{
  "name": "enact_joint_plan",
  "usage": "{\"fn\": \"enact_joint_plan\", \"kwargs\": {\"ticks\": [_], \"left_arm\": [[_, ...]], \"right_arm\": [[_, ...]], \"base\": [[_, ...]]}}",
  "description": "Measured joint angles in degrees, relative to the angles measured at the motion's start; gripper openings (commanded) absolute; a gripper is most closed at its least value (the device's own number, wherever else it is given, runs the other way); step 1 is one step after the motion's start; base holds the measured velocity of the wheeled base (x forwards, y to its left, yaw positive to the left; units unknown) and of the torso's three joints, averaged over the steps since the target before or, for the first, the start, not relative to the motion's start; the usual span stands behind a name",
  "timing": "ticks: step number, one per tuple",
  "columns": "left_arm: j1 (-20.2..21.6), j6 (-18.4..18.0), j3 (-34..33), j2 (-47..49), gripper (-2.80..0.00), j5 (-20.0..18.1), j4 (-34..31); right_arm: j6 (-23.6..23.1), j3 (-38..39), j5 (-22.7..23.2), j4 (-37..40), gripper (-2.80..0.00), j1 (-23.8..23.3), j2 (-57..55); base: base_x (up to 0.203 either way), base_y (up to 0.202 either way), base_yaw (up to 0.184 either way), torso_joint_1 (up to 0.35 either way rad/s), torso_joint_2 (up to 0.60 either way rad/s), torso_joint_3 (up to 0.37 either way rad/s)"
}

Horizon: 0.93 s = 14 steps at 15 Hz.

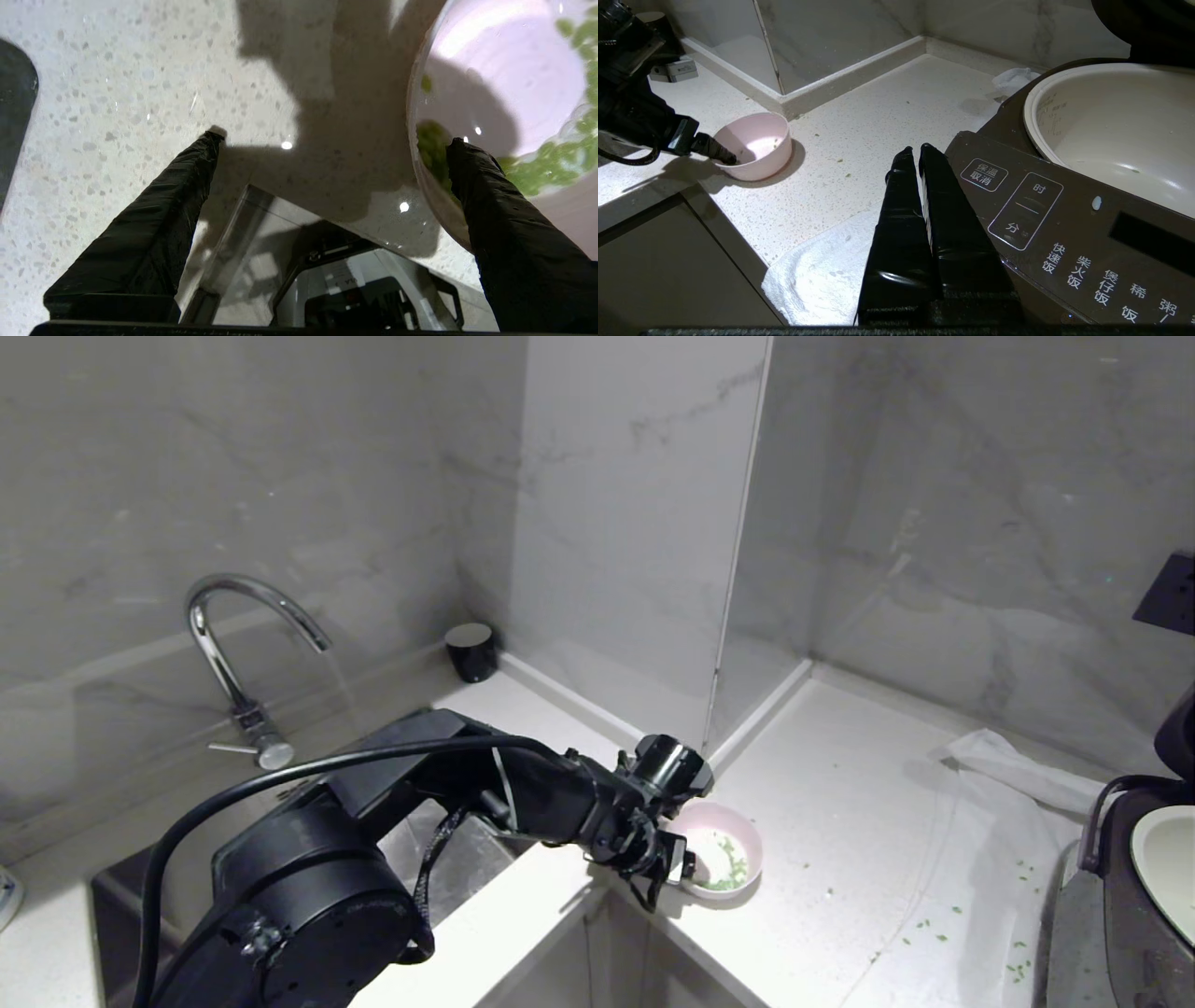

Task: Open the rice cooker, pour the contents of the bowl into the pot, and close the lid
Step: Pick up the bowl on the table

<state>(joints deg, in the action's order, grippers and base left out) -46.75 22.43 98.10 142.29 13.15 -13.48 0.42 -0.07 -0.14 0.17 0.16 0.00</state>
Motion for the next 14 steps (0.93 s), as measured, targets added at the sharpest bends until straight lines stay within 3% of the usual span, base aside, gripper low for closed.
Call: {"fn": "enact_joint_plan", "kwargs": {"ticks": [8,14], "left_arm": [[1.5,0.6,-0.5,-2.1,0.00,-0.1,-2.5],[0.4,0.5,2.5,-0.3,0.00,-0.7,-2.6]], "right_arm": [[0.0,0.0,0.0,0.0,-2.80,0.0,0.0],[0.0,0.0,0.0,0.0,-2.80,0.0,0.0]], "base": [[0.000,0.000,0.000,0.000,0.00,0.000],[0.000,0.000,0.000,0.000,0.00,0.000]]}}
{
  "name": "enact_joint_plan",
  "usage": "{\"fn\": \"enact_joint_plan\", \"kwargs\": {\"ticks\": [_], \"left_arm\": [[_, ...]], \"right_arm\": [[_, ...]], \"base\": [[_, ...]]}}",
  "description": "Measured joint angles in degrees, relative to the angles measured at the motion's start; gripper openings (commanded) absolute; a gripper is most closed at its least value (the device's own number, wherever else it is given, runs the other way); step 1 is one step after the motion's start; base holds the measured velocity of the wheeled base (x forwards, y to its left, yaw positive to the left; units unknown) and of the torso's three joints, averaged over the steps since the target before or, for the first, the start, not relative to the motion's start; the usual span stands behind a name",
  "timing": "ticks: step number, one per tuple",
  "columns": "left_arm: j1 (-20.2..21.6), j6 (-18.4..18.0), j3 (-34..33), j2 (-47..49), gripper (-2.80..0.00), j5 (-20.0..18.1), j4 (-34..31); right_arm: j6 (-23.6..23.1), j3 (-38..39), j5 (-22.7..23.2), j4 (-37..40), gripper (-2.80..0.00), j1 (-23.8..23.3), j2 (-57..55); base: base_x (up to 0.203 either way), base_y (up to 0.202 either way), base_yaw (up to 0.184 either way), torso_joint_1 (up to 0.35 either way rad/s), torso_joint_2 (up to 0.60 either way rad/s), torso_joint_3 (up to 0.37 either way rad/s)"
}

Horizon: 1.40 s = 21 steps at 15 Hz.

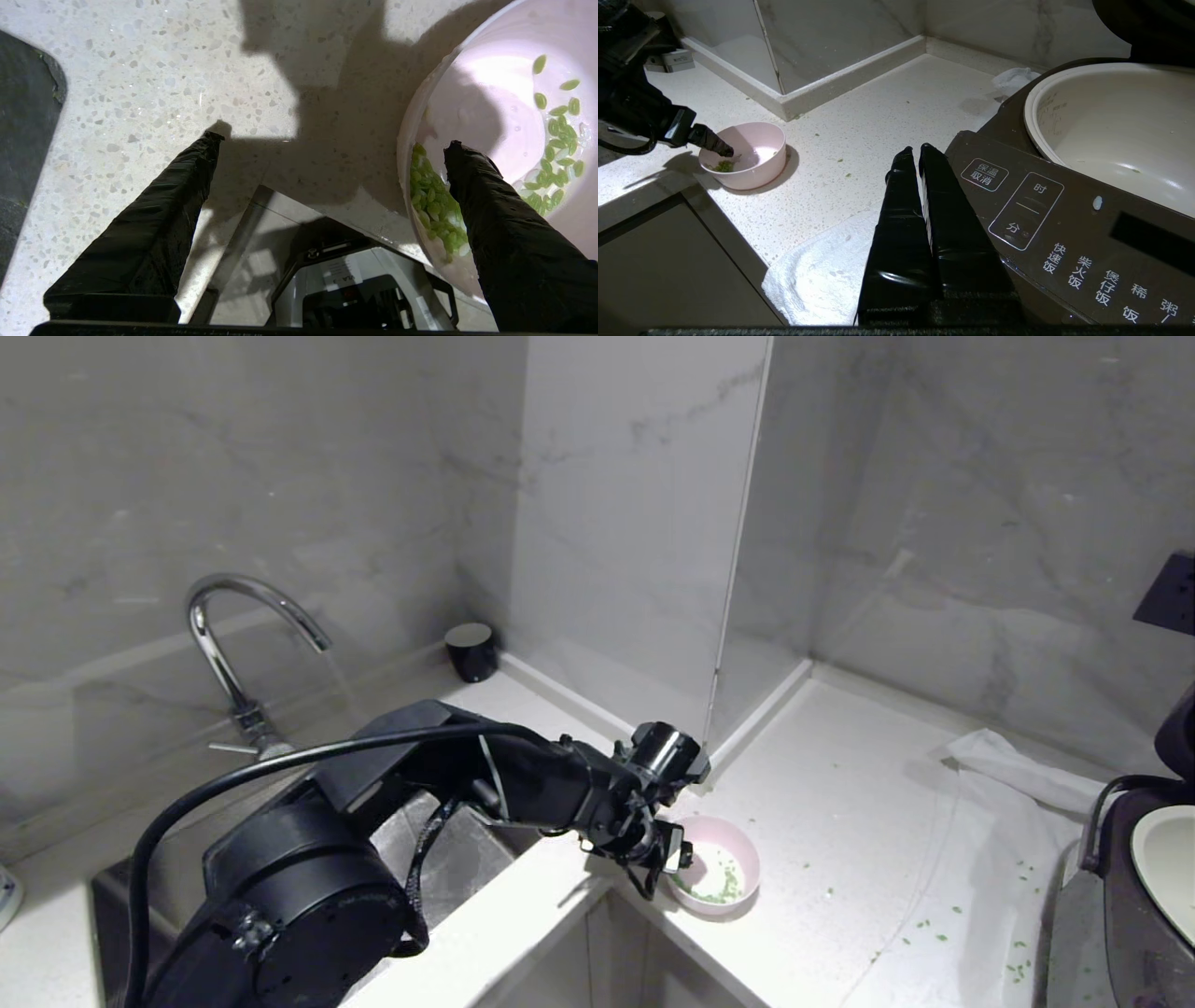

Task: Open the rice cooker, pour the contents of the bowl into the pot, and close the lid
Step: Pick up the bowl on the table

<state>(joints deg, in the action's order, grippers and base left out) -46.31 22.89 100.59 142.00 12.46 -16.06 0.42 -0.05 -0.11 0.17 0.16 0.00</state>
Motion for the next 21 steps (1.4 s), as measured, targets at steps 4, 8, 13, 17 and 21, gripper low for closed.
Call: {"fn": "enact_joint_plan", "kwargs": {"ticks": [4,8,13,17,21], "left_arm": [[-0.4,0.1,2.1,1.8,-2.80,0.0,-0.1],[-0.5,0.5,3.8,2.9,-2.80,0.0,-1.7],[-0.9,3.0,4.5,3.1,-2.80,-0.6,-1.8],[-1.1,3.0,4.4,2.6,-2.80,-0.8,-2.6],[0.9,5.3,2.5,-1.2,-2.80,-3.6,-5.7]], "right_arm": [[0.0,0.0,0.0,0.0,-2.80,0.0,0.0],[0.0,0.0,-0.1,0.0,-2.80,0.0,0.0],[0.0,0.0,0.0,0.0,-2.80,0.0,0.0],[0.0,0.0,0.0,0.0,-2.80,0.0,0.0],[0.0,0.0,0.0,0.0,-2.80,0.0,0.0]], "base": [[0.000,0.000,0.000,0.000,0.00,0.000],[0.000,0.000,0.000,0.000,0.00,0.000],[0.000,0.000,0.000,0.000,0.00,0.000],[0.000,0.000,0.000,0.000,0.00,0.000],[0.000,0.000,0.000,0.000,0.00,0.000]]}}
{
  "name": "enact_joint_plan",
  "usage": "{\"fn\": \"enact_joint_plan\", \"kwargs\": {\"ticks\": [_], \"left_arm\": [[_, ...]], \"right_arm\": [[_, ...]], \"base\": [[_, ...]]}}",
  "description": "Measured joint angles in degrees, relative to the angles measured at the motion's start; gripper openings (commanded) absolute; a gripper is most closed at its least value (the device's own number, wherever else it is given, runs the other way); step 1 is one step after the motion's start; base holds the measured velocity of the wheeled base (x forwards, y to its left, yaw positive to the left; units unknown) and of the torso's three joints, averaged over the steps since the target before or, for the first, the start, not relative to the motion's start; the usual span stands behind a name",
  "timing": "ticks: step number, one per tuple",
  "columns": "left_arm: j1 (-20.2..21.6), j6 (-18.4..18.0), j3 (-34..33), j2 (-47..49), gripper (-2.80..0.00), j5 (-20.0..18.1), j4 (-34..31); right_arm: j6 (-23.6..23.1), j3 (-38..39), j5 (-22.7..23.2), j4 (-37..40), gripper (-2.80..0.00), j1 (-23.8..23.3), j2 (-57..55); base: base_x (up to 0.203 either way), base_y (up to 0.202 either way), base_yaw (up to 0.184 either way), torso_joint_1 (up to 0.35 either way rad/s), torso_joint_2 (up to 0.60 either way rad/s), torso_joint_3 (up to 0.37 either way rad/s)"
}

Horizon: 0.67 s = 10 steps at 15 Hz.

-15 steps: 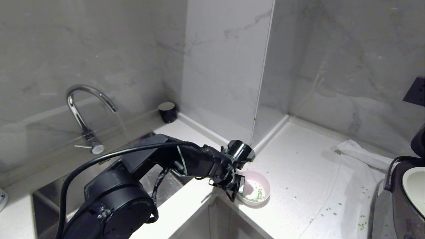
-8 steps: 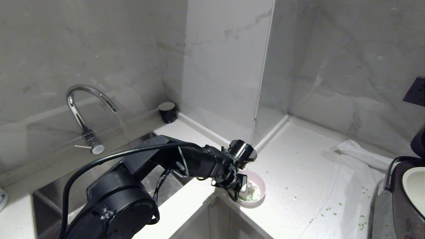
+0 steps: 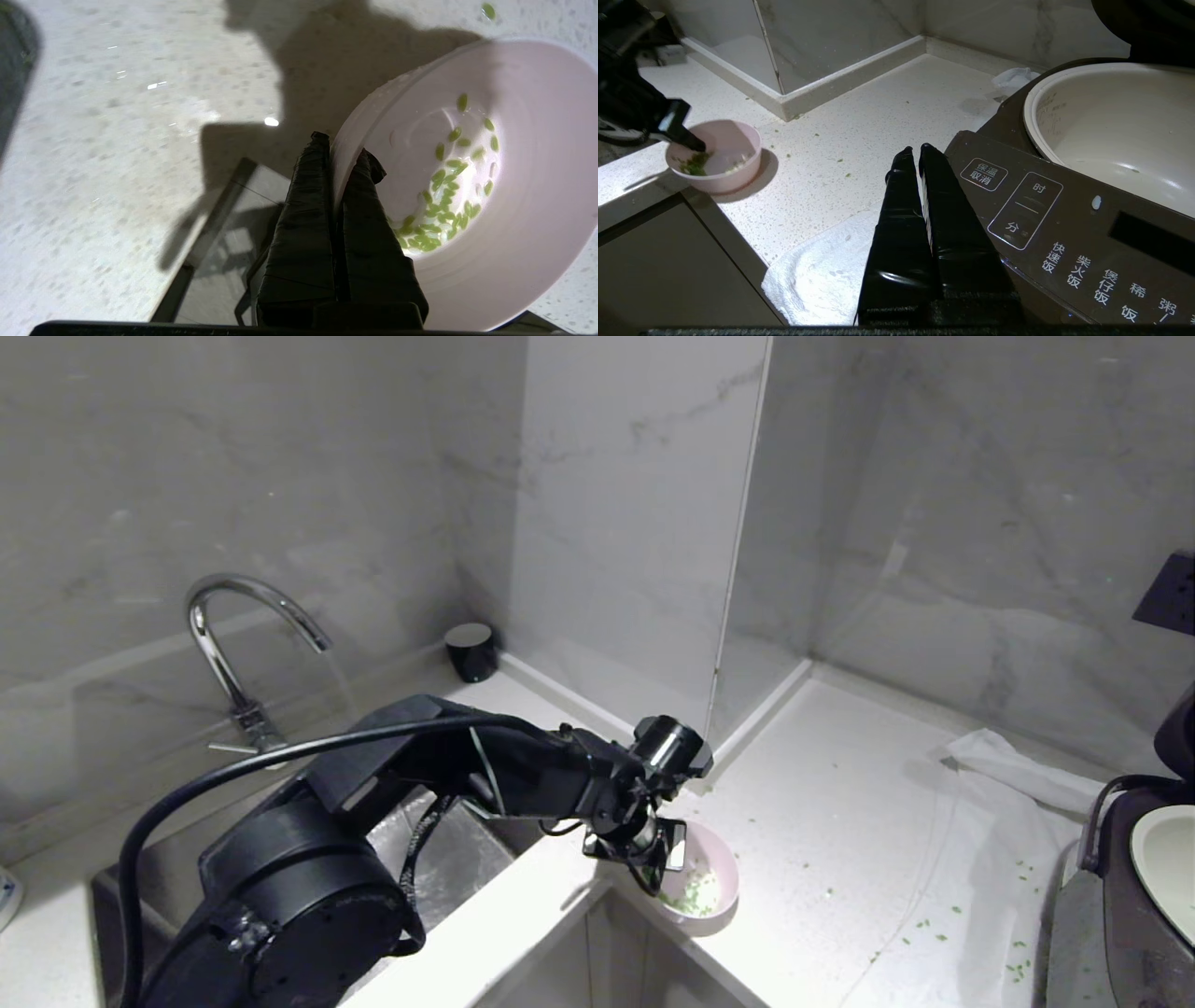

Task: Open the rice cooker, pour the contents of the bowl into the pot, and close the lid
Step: Pick up the bowl on the table, then fill a bowl with water from the tap

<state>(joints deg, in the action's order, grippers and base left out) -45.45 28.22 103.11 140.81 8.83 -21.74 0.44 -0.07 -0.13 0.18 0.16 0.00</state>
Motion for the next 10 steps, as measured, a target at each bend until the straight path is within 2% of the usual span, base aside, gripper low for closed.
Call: {"fn": "enact_joint_plan", "kwargs": {"ticks": [2,6,10], "left_arm": [[2.0,1.2,-3.3,-3.3,-2.80,-2.4,0.0],[6.7,1.2,-12.1,-8.2,-2.80,-3.3,0.1],[13.2,1.5,-20.6,-12.7,-2.80,-4.2,1.6]], "right_arm": [[0.0,0.0,0.0,0.0,-2.80,0.0,0.0],[0.0,0.0,0.0,0.0,-2.80,0.0,0.0],[0.0,0.0,0.0,0.0,-2.80,0.0,0.0]], "base": [[0.000,0.000,0.000,0.000,0.00,0.000],[0.000,0.000,0.000,0.000,0.00,0.000],[0.000,0.000,0.000,0.000,0.00,0.000]]}}
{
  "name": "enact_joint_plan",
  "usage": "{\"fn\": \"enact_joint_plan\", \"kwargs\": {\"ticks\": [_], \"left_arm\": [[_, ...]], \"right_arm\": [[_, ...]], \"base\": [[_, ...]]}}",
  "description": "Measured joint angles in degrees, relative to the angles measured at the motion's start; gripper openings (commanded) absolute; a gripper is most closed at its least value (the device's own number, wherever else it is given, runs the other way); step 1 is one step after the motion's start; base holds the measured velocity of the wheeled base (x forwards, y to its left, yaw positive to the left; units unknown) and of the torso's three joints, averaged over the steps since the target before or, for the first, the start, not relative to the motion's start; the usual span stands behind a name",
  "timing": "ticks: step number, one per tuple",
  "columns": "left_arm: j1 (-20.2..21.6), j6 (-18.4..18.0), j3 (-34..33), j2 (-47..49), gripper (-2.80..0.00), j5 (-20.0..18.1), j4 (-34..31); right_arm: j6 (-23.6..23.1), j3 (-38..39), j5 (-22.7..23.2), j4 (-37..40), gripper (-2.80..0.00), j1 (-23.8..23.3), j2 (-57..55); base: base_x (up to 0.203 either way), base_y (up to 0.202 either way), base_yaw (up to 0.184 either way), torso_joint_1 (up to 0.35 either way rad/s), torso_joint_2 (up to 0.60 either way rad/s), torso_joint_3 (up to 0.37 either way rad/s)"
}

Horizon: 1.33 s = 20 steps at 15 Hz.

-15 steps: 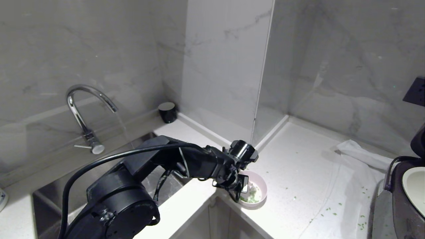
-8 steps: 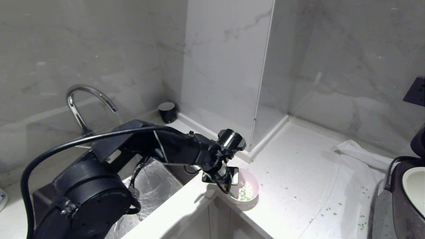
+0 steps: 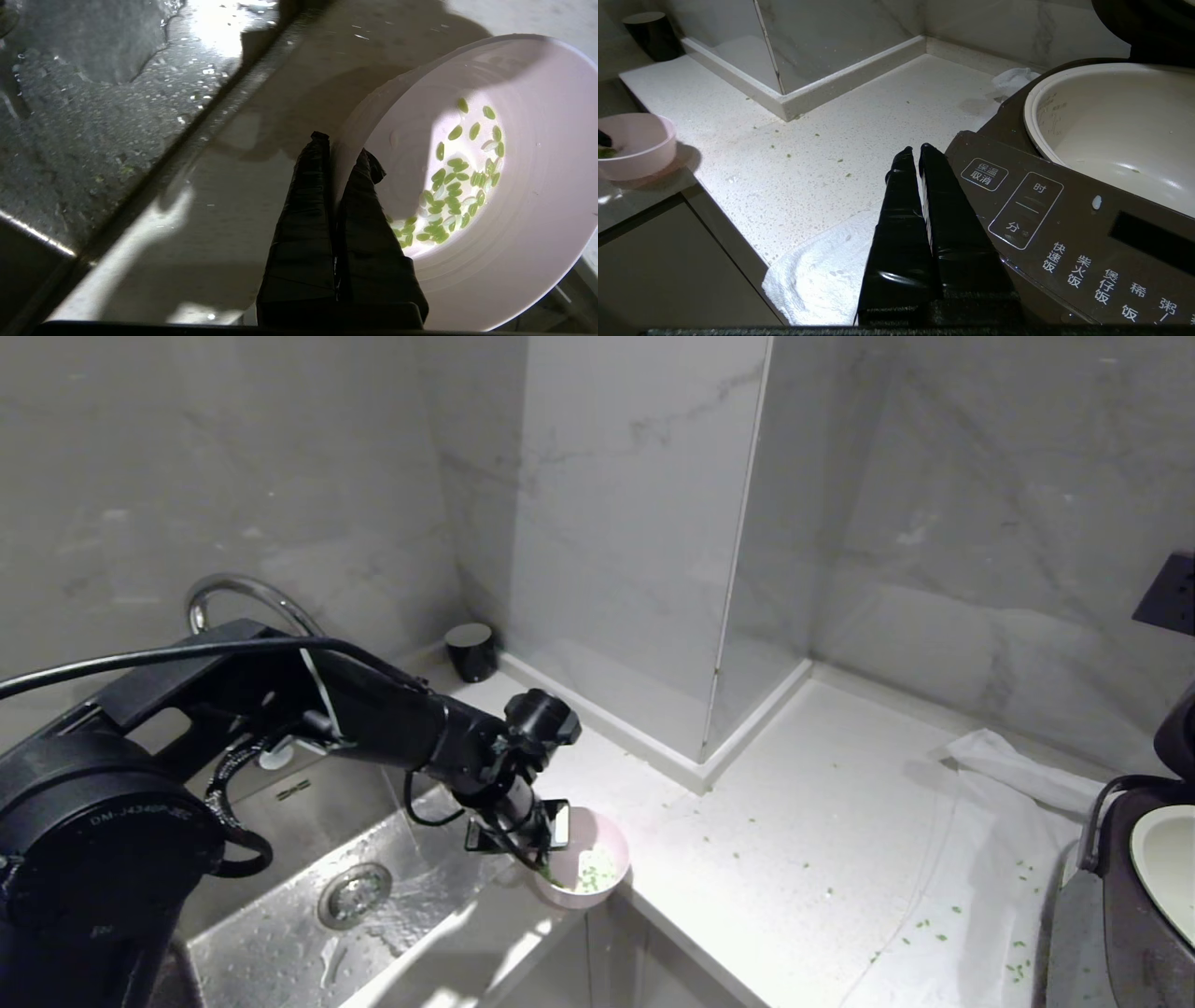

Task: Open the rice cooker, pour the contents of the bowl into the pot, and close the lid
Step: Fill a bowl with water from the tap

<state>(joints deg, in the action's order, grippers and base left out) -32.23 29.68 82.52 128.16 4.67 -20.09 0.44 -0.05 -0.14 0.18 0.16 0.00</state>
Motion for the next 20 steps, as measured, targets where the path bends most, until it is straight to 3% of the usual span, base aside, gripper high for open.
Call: {"fn": "enact_joint_plan", "kwargs": {"ticks": [6,9,14,20], "left_arm": [[14.6,-2.1,-10.6,-4.7,-2.80,-1.0,7.7],[22.2,-2.6,-13.2,-5.6,-2.80,-3.8,9.8],[33.0,-5.9,-11.2,-4.8,-2.80,-5.9,10.1],[37.7,-5.5,-4.5,-0.8,-2.80,-5.8,10.0]], "right_arm": [[0.0,0.0,0.0,0.0,-2.80,0.0,0.0],[0.0,0.0,0.0,0.0,-2.80,0.0,0.0],[0.0,0.0,0.0,0.0,-2.80,0.0,0.0],[0.0,0.0,0.0,0.0,-2.80,0.0,0.0]], "base": [[0.000,0.000,0.000,0.000,0.00,0.000],[0.000,0.000,0.000,0.000,0.00,0.000],[0.000,0.000,0.000,0.000,0.00,0.000],[0.000,0.000,0.000,0.000,0.00,0.000]]}}
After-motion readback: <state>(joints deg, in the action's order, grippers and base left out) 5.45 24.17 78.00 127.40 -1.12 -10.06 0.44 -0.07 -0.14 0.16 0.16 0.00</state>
